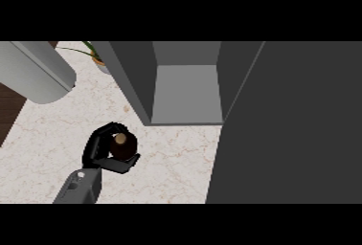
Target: Pick up the wine, place it into the cabinet and close the cabinet
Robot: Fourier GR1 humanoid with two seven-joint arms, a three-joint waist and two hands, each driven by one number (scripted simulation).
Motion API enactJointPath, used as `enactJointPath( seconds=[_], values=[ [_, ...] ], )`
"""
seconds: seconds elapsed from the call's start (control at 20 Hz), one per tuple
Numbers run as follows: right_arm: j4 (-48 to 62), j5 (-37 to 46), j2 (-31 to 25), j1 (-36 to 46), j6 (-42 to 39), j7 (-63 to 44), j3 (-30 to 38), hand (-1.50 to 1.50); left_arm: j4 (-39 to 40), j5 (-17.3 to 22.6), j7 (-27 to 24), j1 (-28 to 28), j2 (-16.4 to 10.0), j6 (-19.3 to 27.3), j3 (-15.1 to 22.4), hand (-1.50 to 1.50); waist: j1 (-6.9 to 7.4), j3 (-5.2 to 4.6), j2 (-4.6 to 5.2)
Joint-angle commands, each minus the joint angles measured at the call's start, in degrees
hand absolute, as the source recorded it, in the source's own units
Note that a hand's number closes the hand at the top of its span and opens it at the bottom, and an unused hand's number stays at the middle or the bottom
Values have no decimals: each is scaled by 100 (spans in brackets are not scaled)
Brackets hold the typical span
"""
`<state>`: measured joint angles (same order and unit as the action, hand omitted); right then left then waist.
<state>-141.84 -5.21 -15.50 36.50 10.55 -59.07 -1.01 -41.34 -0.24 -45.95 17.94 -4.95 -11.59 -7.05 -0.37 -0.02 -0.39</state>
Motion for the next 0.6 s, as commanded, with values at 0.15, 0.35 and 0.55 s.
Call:
enactJointPath(
  seconds=[0.15, 0.35, 0.55],
  values=[
    [-486, -326, -2, -273, -25, -339, 7, -150, -1200, 5, -209, -366, 409, 634, 176, 150, 45, 3, 8],
    [-196, -521, -44, -35, 15, -379, 279, -150, -2558, 612, 810, -731, 490, 1165, 1297, 150, 68, 7, -19],
    [-435, -518, 13, -289, -32, -201, 258, -150, -3510, 1068, 1658, -788, 493, 1251, 1805, 150, 46, 9, -8]
  ],
)
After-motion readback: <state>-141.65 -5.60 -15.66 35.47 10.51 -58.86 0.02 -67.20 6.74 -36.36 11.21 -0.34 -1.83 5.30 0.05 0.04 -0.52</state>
